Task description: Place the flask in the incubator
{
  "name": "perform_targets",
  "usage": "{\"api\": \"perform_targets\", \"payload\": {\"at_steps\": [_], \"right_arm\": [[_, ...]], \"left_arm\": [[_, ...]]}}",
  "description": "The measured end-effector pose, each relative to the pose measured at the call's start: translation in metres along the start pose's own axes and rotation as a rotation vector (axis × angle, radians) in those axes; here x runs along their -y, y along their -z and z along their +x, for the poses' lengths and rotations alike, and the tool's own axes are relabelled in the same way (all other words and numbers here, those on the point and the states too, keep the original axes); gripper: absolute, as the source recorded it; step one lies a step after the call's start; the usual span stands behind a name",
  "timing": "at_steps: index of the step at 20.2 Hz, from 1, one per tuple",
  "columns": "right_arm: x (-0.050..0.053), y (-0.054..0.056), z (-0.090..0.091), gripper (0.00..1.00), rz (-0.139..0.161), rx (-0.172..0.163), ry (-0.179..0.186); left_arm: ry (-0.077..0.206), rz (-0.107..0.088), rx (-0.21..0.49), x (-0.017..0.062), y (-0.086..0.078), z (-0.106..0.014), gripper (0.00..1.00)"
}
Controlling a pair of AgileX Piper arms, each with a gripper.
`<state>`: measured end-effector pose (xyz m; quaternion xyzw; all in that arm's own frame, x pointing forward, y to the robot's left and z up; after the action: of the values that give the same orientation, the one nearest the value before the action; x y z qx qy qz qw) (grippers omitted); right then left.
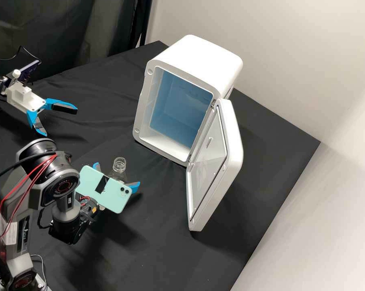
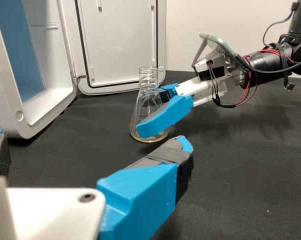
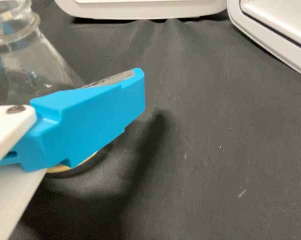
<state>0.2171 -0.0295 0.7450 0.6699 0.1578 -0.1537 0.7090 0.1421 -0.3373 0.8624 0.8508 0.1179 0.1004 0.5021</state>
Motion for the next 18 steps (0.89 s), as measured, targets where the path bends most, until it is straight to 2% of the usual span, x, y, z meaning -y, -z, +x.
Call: {"api": "perform_targets", "payload": {"at_steps": [4, 8, 11, 13, 18], "right_arm": [[-0.003, 0.007, 0.009, 1.00, -0.005, -0.013, -0.029], [-0.005, 0.016, 0.020, 1.00, -0.007, -0.030, -0.057], [-0.002, 0.019, 0.024, 1.00, -0.009, -0.039, -0.051], [-0.002, 0.019, 0.025, 1.00, -0.008, -0.039, -0.052], [0.001, 0.017, 0.026, 1.00, -0.003, -0.028, -0.040]], "left_arm": [[0.004, 0.003, 0.006, 0.0007, -0.001, 0.001, 1.00], [0.014, -0.004, 0.004, 0.0027, 0.000, 0.001, 1.00], [0.018, -0.009, 0.004, 0.0037, 0.001, 0.002, 1.00], [0.018, 0.010, 0.004, 0.0037, 0.001, 0.002, 1.00], [0.018, 0.013, 0.003, 0.0036, 0.001, 0.002, 1.00]]}}
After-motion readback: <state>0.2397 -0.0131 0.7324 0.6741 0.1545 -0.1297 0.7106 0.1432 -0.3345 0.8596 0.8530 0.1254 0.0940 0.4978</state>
